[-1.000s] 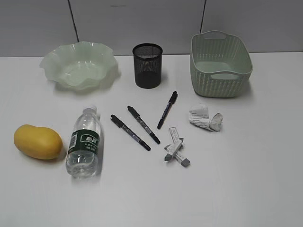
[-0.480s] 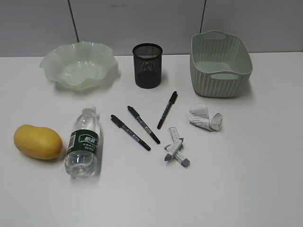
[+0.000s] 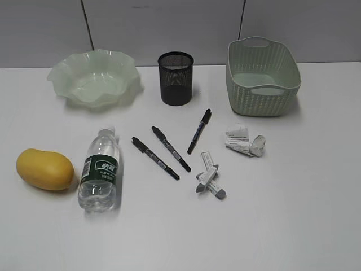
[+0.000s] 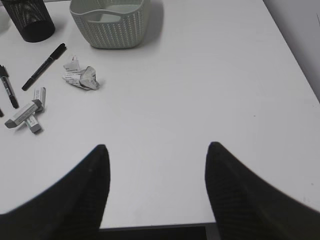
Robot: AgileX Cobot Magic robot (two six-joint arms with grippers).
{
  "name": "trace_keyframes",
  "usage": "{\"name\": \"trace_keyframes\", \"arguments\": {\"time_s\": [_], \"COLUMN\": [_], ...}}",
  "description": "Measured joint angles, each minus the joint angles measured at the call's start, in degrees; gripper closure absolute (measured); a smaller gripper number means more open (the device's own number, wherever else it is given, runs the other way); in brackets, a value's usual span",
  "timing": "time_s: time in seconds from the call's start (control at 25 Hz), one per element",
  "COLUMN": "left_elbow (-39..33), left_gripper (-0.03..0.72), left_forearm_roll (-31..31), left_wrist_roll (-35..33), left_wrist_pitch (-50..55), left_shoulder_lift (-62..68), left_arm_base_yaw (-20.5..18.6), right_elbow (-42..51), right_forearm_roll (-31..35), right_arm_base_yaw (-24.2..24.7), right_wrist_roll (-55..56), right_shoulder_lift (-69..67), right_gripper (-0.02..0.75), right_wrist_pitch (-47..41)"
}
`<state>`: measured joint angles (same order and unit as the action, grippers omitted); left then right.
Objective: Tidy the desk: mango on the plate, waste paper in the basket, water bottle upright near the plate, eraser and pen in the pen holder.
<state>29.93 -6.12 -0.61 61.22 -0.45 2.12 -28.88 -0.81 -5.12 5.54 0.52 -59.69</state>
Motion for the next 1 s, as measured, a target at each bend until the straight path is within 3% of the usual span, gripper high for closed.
{"name": "trace_keyframes", "arguments": {"time_s": [0.44,0.56,0.64,0.72,0.84,1.0], "left_elbow": [0.0,0.08,1.4,3.53,6.32,10.34], "left_gripper": [0.427,0.274,0.124,0.045,0.039,0.082], "left_forearm_roll": [0.51,3.54,7.01,12.29,19.26,20.95], "left_wrist_roll": [0.0,0.0,-0.06,-1.33,-4.78,-13.75], "left_wrist_pitch": [-0.02,-0.09,-0.24,-0.64,-1.06,-2.01], "left_shoulder_lift": [0.0,1.86,4.33,7.45,14.71,27.42], "left_arm_base_yaw": [0.0,0.0,0.0,0.0,0.25,2.57], "right_elbow": [0.0,0.0,0.0,0.0,0.0,0.0], "right_forearm_roll": [0.0,0.0,0.0,0.0,0.0,0.0], "right_arm_base_yaw": [0.0,0.0,0.0,0.0,0.0,0.0], "right_wrist_roll": [0.0,0.0,0.0,0.0,0.0,0.0], "right_shoulder_lift": [0.0,0.0,0.0,0.0,0.0,0.0], "right_gripper": [0.256,0.256,0.256,0.256,0.256,0.256], "right_wrist_pitch": [0.0,0.0,0.0,0.0,0.0,0.0]}}
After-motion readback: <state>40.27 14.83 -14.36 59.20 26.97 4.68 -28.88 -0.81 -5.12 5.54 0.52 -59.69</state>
